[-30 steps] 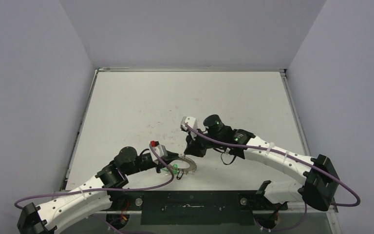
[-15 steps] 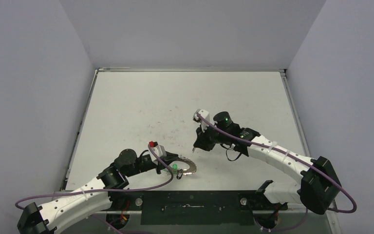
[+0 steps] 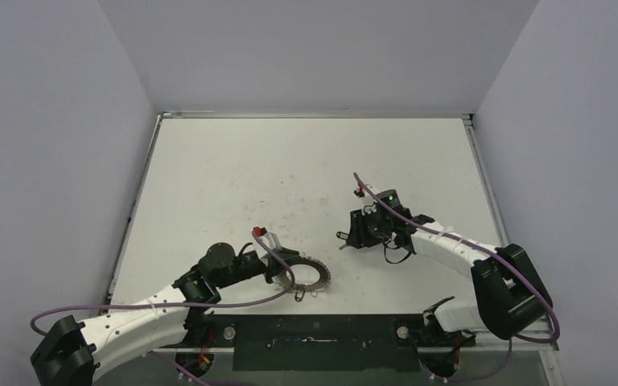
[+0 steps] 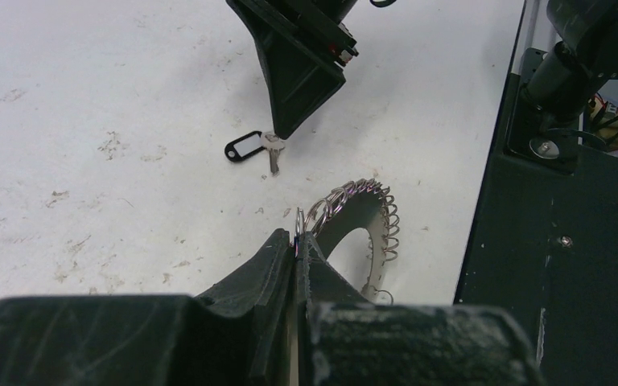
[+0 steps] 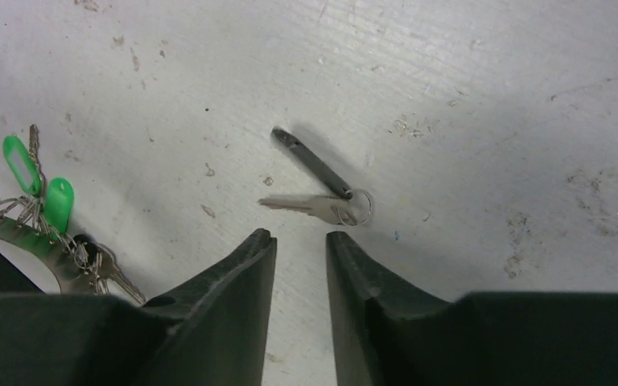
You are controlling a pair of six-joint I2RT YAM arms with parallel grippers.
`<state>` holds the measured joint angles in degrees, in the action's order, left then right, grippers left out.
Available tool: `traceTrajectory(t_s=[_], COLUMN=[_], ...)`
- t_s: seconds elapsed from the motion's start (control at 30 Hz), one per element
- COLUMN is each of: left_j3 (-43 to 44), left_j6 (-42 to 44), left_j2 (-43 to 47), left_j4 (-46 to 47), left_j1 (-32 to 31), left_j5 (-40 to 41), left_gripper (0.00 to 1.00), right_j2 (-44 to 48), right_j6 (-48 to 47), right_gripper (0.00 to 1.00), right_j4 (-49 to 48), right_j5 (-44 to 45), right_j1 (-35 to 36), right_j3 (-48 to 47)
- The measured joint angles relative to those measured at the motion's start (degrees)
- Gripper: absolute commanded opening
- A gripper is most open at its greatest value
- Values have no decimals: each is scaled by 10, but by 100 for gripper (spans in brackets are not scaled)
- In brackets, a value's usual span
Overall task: Put the keys on the keyring
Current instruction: Place the key at the center of the board.
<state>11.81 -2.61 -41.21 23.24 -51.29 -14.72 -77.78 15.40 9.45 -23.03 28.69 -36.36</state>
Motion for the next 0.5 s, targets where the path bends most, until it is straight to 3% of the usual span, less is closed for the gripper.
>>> traceTrajectory(t_s=[0.17, 0.5], left_j3=[0, 0], left_j6=[-2, 7], left_j2=[-28, -6], left_j4=[19, 7], left_j1=[0, 0], left_j5=[7, 2], left_gripper=[0, 0], right_j2=[7, 212], right_j6=[9, 4], right_gripper=[69, 76], right_j4=[-5, -63], right_j5=[5, -21], right_j1=[-2, -1], right_j3=[11, 35])
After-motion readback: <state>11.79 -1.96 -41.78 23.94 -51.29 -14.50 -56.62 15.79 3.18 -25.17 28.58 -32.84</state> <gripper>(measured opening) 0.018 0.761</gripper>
